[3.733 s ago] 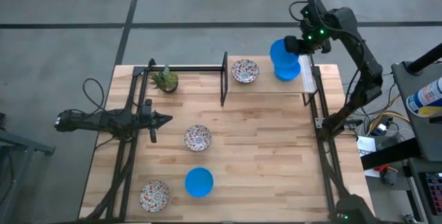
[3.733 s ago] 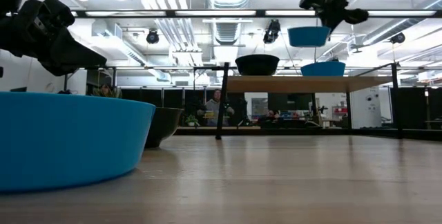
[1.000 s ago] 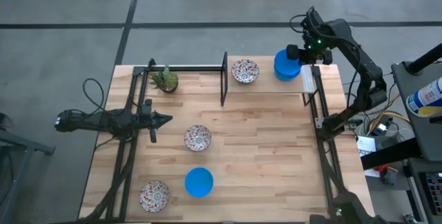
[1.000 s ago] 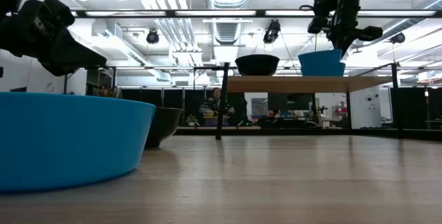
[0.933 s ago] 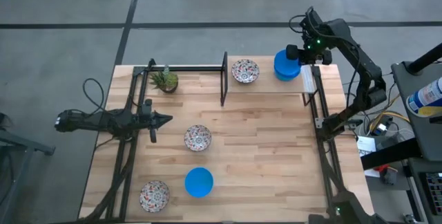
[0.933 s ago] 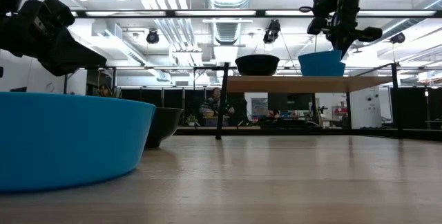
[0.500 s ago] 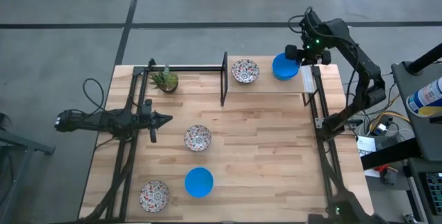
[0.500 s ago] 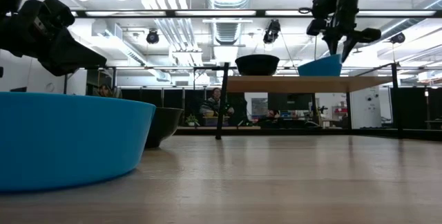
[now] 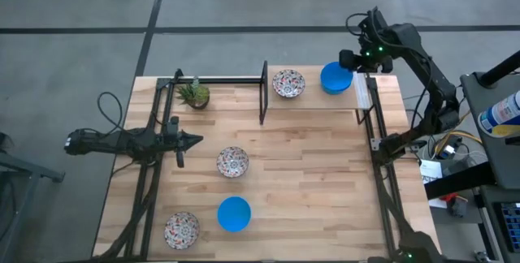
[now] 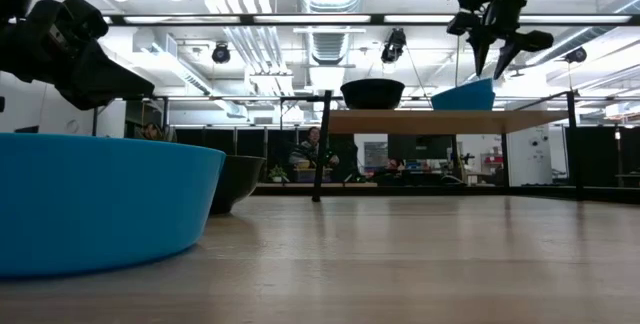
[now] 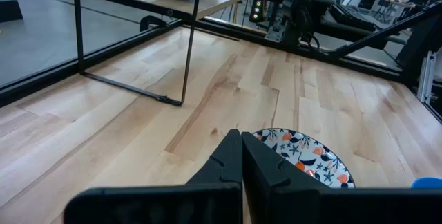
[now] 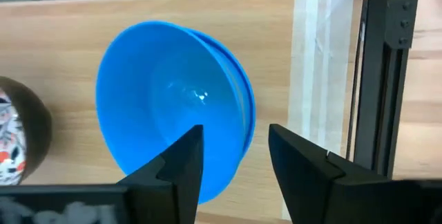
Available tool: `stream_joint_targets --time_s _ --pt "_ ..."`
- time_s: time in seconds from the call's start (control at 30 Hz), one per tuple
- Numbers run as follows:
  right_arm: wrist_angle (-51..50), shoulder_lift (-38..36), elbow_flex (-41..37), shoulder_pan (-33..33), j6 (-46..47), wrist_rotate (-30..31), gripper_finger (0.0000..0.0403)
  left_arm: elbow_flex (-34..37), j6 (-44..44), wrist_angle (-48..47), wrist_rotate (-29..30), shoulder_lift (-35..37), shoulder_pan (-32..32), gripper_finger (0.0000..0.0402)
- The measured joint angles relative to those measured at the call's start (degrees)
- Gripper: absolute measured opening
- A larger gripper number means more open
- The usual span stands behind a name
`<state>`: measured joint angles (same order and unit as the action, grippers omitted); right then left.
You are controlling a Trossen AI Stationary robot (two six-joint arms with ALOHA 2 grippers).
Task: Pick & Place Mini bowls
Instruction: Stack the top blue bowl on the blue bowl on the shelf
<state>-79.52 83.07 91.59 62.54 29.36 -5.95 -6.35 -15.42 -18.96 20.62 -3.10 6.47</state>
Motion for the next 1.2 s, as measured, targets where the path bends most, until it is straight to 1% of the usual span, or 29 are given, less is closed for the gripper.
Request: stream_joint_targets --time_s 0.43,0.63,0.73,0.83,1.0,1.07,1.2 --pt "6.5 -2.8 0.0 0.0 -1.3 0.1 0.0161 0.0 0.0 0.0 0.0 0.0 0.0 0.0000" --pt "8.7 -3.6 0.0 -0.1 -1.9 0.1 0.0146 0.0 0.0 0.0 0.0 0.0 0.0 0.0000" --pt "8.7 -3.5 0.0 0.0 -2.4 0.1 0.0131 0.0 0.0 0.0 0.0 0.0 0.0 0.0000" --pt "8.7 -3.5 -0.4 0.0 -2.4 -0.1 0.0105 0.0 0.0 0.0 0.0 0.0 0.0 0.0000" --pt "10.5 -3.7 -2.2 -0.4 -2.4 -0.1 0.0025 0.0 0.0 0.0 0.0 0.0 0.0 0.0000" --pt "11.4 -4.1 -3.4 -0.4 -2.2 -0.3 0.0015 0.0 0.0 0.0 0.0 0.0 0.0 0.0000" --pt "11.7 -4.7 -6.1 -0.4 0.0 0.1 0.0009 0.0 0.0 0.0 0.0 0.0 0.0 0.0000"
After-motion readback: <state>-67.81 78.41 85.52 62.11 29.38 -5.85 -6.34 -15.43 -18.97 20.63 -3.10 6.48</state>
